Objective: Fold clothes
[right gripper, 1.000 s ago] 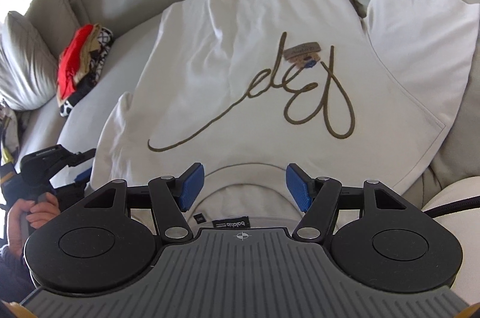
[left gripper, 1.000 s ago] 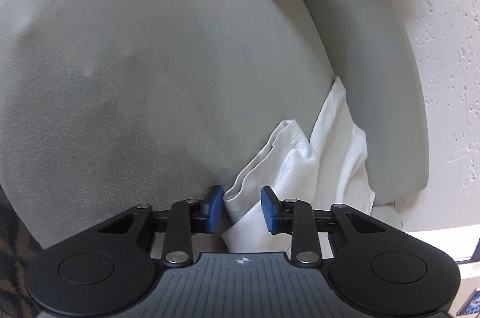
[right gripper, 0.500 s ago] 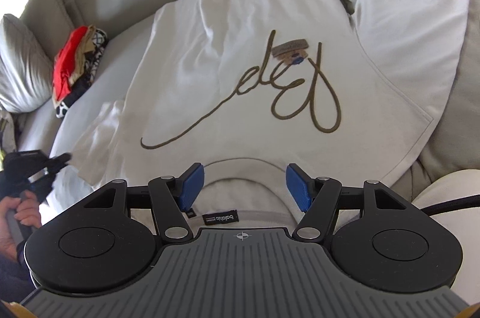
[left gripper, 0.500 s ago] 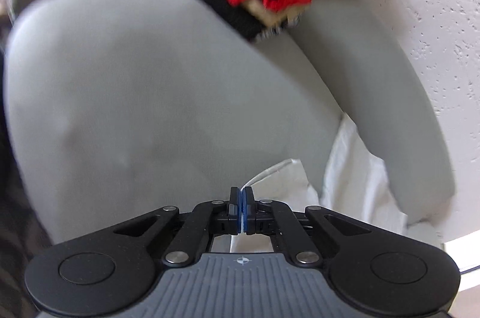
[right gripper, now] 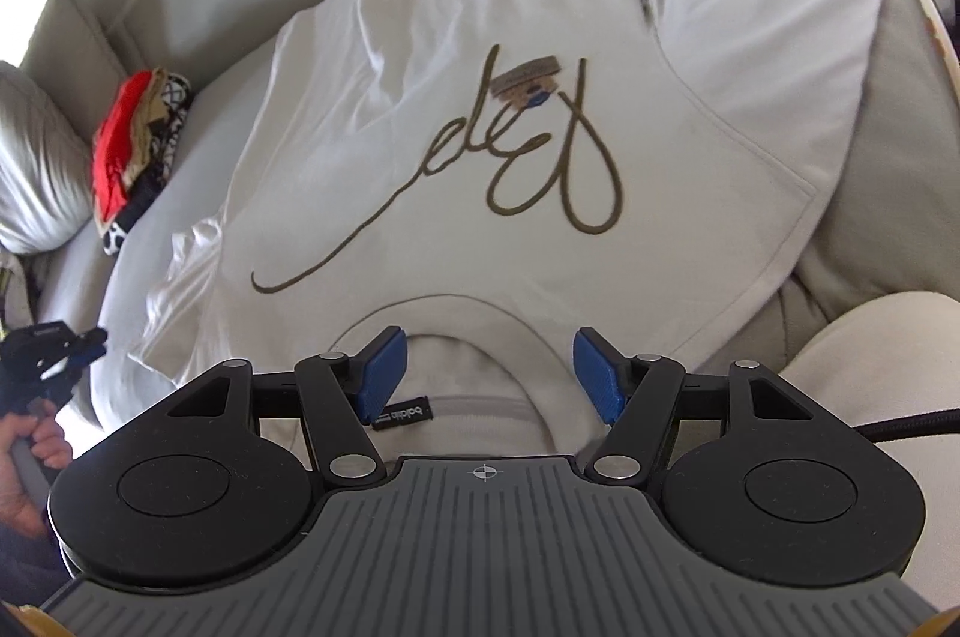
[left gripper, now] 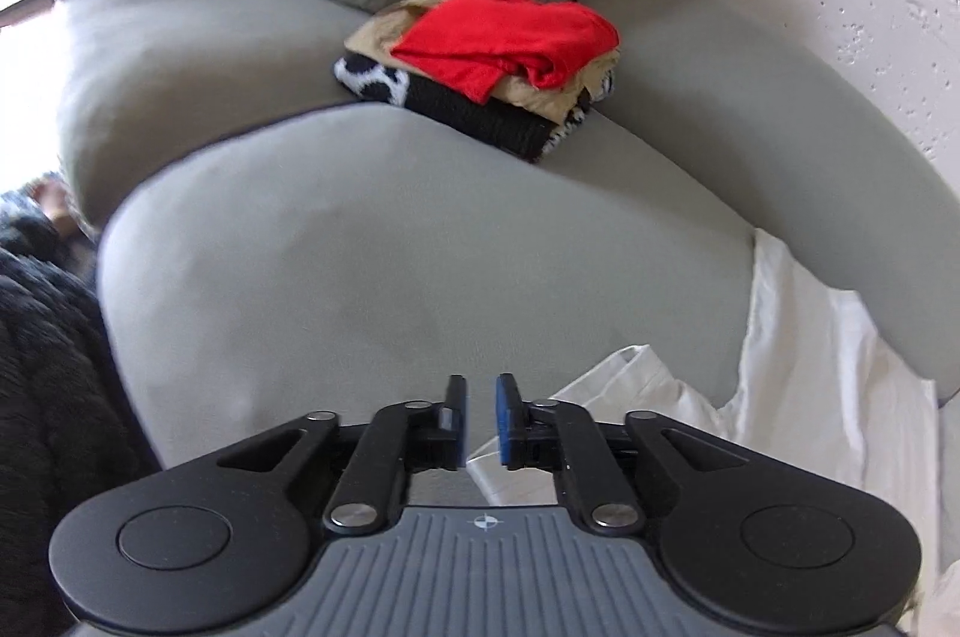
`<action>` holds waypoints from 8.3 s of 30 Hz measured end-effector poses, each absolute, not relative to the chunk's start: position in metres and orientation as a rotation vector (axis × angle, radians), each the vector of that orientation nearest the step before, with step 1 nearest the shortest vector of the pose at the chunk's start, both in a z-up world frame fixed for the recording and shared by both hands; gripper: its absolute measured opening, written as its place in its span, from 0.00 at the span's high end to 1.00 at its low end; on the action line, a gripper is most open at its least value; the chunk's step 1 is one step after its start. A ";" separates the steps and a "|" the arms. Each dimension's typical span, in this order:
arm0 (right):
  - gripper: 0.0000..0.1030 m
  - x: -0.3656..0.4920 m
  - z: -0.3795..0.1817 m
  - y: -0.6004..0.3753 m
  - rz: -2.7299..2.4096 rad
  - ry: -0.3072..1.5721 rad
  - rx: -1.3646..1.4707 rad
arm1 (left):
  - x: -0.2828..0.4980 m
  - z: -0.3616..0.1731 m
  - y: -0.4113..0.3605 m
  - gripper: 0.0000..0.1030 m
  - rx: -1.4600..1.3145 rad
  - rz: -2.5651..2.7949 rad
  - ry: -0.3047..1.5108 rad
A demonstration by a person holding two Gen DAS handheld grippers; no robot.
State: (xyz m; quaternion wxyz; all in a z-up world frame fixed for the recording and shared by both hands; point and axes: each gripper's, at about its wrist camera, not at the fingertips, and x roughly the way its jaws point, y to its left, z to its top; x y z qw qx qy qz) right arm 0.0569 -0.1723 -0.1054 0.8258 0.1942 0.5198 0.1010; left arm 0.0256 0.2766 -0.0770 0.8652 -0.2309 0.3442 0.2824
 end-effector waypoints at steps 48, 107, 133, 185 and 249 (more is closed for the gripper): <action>0.38 0.054 -0.127 -0.165 0.206 1.140 0.064 | 0.036 -0.118 0.057 0.57 -0.006 0.116 1.137; 0.25 0.052 0.022 -0.211 0.297 0.809 0.426 | 0.038 0.009 0.097 0.42 -0.218 0.013 0.920; 0.14 0.213 -0.087 -0.315 0.503 0.207 2.081 | 0.208 -0.055 0.182 0.37 -0.264 0.182 1.063; 0.99 0.547 -0.165 -0.192 0.015 0.721 0.346 | 0.464 -0.156 0.199 0.97 -0.033 0.244 0.726; 0.87 0.315 -0.177 -0.203 0.370 0.958 0.567 | 0.233 -0.136 0.130 0.97 -0.028 0.279 0.857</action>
